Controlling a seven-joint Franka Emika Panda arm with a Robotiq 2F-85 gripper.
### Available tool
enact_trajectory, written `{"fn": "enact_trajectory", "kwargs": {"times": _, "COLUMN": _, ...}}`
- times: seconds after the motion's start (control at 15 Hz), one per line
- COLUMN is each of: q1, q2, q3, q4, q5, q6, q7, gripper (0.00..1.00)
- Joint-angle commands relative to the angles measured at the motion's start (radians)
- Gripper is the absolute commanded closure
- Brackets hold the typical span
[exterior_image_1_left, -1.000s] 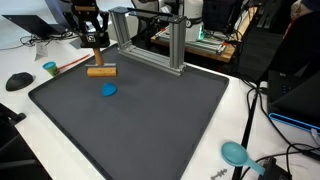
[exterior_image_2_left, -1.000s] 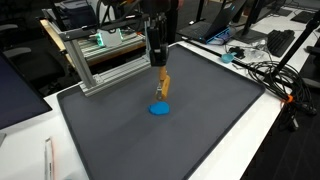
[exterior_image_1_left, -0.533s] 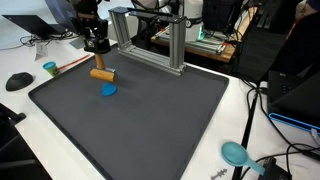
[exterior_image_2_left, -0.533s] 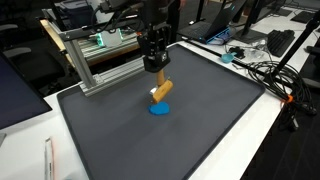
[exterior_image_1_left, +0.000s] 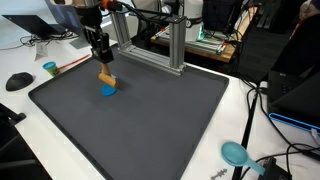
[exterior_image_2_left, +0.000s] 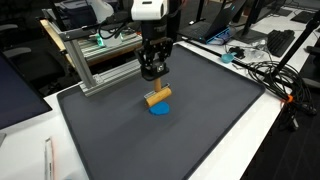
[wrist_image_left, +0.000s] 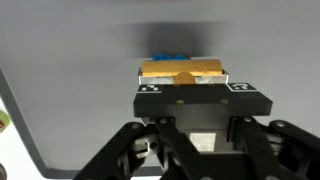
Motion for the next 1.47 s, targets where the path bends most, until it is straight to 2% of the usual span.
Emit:
{"fn": "enact_trajectory", "kwargs": {"times": 0.0, "q1": 0.009, "q2": 0.012, "q3": -0.005, "q4": 0.026, "q5": 0.04, "q6": -0.002, "q7": 0.099, "gripper": 0.78}}
{"fn": "enact_trajectory", "kwargs": {"times": 0.13, "q1": 0.015, "q2": 0.018, "q3": -0.012, "q4": 0.032, "q5": 0.035, "q6": -0.004, "q7": 0.162, "gripper": 0.78}}
{"fn": "enact_trajectory", "kwargs": {"times": 0.27, "q1": 0.008, "q2": 0.013, "q3": -0.009, "q4": 0.026, "q5": 0.031, "q6": 0.006, "q7": 0.157, "gripper": 0.78}}
{"fn": "enact_trajectory", "kwargs": {"times": 0.33, "q1": 0.01, "q2": 0.012, "q3": -0.009, "q4": 0.011, "q5": 0.015, "q6": -0.002, "q7": 0.142, "gripper": 0.53}}
{"fn": "enact_trajectory", "kwargs": {"times": 0.67, "q1": 0.009, "q2": 0.012, "q3": -0.01, "q4": 0.011, "q5": 0.015, "q6": -0.002, "q7": 0.146, "gripper": 0.53}}
{"fn": "enact_trajectory", "kwargs": {"times": 0.73, "q1": 0.009, "q2": 0.012, "q3": -0.01, "q4": 0.011, "q5": 0.015, "q6": -0.002, "q7": 0.146, "gripper": 0.78}}
{"fn": "enact_trajectory", "kwargs": {"times": 0.8, "q1": 0.012, "q2": 0.034, "q3": -0.015, "q4": 0.027, "q5": 0.019, "q6": 0.042, "q7": 0.177, "gripper": 0.78}}
{"fn": "enact_trajectory", "kwargs": {"times": 0.87, "q1": 0.0, "q2": 0.045, "q3": -0.001, "q4": 0.04, "q5": 0.062, "q6": 0.034, "q7": 0.16, "gripper": 0.78}}
{"fn": "enact_trajectory", "kwargs": {"times": 1.13, "q1": 0.001, "q2": 0.085, "q3": -0.002, "q4": 0.071, "q5": 0.099, "q6": 0.046, "q7": 0.197, "gripper": 0.78}}
{"fn": "enact_trajectory", "kwargs": {"times": 1.4, "q1": 0.021, "q2": 0.122, "q3": -0.037, "q4": 0.103, "q5": 0.055, "q6": 0.022, "q7": 0.298, "gripper": 0.78}}
